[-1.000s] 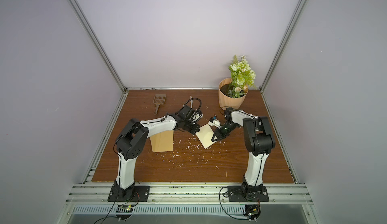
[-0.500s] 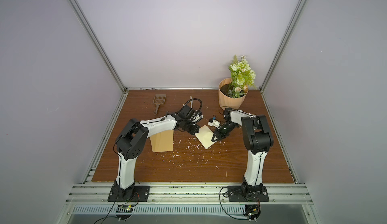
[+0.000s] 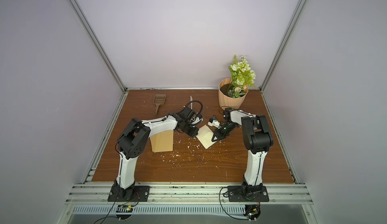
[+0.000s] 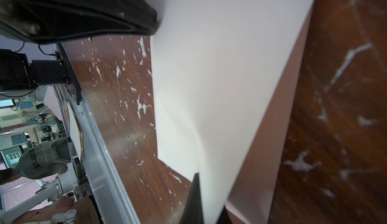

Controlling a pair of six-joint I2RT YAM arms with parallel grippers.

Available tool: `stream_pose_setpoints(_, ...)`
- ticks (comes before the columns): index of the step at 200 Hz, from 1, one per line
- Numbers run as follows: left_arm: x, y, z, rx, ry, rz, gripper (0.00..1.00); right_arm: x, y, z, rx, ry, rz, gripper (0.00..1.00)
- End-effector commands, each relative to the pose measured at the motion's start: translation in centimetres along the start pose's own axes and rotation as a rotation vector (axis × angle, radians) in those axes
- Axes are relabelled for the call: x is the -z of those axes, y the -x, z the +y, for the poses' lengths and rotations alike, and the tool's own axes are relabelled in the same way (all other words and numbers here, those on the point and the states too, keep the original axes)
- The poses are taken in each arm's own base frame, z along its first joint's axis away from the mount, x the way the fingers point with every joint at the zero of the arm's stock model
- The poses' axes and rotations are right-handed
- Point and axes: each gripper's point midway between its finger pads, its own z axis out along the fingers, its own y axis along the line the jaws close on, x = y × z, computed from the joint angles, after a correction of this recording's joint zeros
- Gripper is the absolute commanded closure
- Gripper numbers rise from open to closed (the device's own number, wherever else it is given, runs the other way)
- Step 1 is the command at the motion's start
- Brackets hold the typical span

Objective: Fold the letter paper in half and place it into the envelope
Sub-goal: Fold the letter paper at the center of the board.

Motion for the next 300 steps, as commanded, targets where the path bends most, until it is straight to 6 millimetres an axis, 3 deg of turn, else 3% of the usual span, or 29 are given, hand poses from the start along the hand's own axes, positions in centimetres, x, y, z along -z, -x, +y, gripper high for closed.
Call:
stream_pose_setpoints(1, -0.6, -1.2, 1.2, -0.001, 0.015, 0.056, 1.0, -0.3, -0.5, -0.2, -0.008, -0.02, 0.051, 1.0)
stream_pose_setpoints(48, -1.2, -1.9, 2.3, 0.009, 0.036, 0.083, 1.0, -0.6, -0.6, -0.4, -0.003, -0.04, 0.079, 1.0)
stream_pose_setpoints(66, -1.4, -2.1, 2.5, 0.013, 0.038, 0.088, 1.0, -0.4, -0.3, -0.7, 0.0, -0.066, 0.08, 0.74)
stream_pose_setpoints(75, -1.5, -2.2, 2.5, 0.015, 0.039, 0.092, 1.0, -0.2, 0.0, -0.8, 0.003, -0.077, 0.074, 0.49)
stream_pose_setpoints(94, -1.7, -2.6, 2.7, 0.021, 0.039, 0.102, 1.0, 0.1, 0.5, -0.6, 0.014, -0.083, 0.059, 0.26)
stream_pose_setpoints(111, -1.8, -2.8, 2.7, 0.024, 0.043, 0.106, 1.0, 0.7, 1.0, -0.8, 0.021, -0.115, 0.051, 0.2)
stream_pose_setpoints(149, -1.5, -3.4, 3.2, 0.034, 0.068, 0.114, 1.0, 3.8, 2.6, -1.9, 0.023, -0.285, 0.021, 0.18)
stream_pose_setpoints(161, -1.4, -3.6, 3.3, 0.047, 0.075, 0.116, 1.0, 5.7, 3.0, -3.4, -0.013, -0.423, 0.011, 0.22)
stream_pose_setpoints(177, -1.2, -3.9, 3.6, 0.064, 0.088, 0.119, 1.0, 8.1, 3.1, -3.9, -0.008, -0.539, -0.004, 0.37)
stream_pose_setpoints(189, -1.2, -4.2, 3.7, 0.081, 0.096, 0.122, 1.0, 10.4, 3.4, -4.5, -0.032, -0.647, -0.037, 0.66)
stream_pose_setpoints(199, -1.1, -4.5, 3.7, 0.101, 0.099, 0.121, 1.0, 12.4, 3.5, -4.9, -0.059, -0.728, -0.065, 1.0)
stream_pose_setpoints(214, -1.0, -4.9, 3.7, 0.157, 0.106, 0.114, 1.0, 15.7, 3.9, -5.3, -0.176, -0.853, -0.151, 1.0)
stream_pose_setpoints(227, -0.8, -5.2, 3.7, 0.238, 0.1, 0.102, 1.0, 16.9, 4.9, -4.0, -0.298, -0.82, -0.267, 1.0)
stream_pose_setpoints(238, -0.6, -5.2, 3.5, 0.299, 0.092, 0.084, 1.0, 16.2, 6.4, -1.4, -0.396, -0.635, -0.387, 1.0)
stream_pose_setpoints(254, -0.5, -5.4, 3.3, 0.367, 0.083, 0.067, 1.0, 12.9, 8.7, 4.1, -0.495, -0.166, -0.561, 1.0)
stream_pose_setpoints(267, -0.5, -5.5, 3.2, 0.399, 0.081, 0.062, 1.0, 11.0, 9.0, 6.1, -0.642, 0.059, -0.729, 1.0)
stream_pose_setpoints(277, -0.3, -5.5, 3.2, 0.408, 0.084, 0.057, 1.0, 9.2, 8.3, 6.8, -0.711, 0.09, -0.78, 1.0)
stream_pose_setpoints(300, 0.0, -6.0, 3.5, 0.419, 0.112, 0.062, 1.0, 5.3, 7.3, 7.4, -0.774, -0.03, -0.724, 1.0)
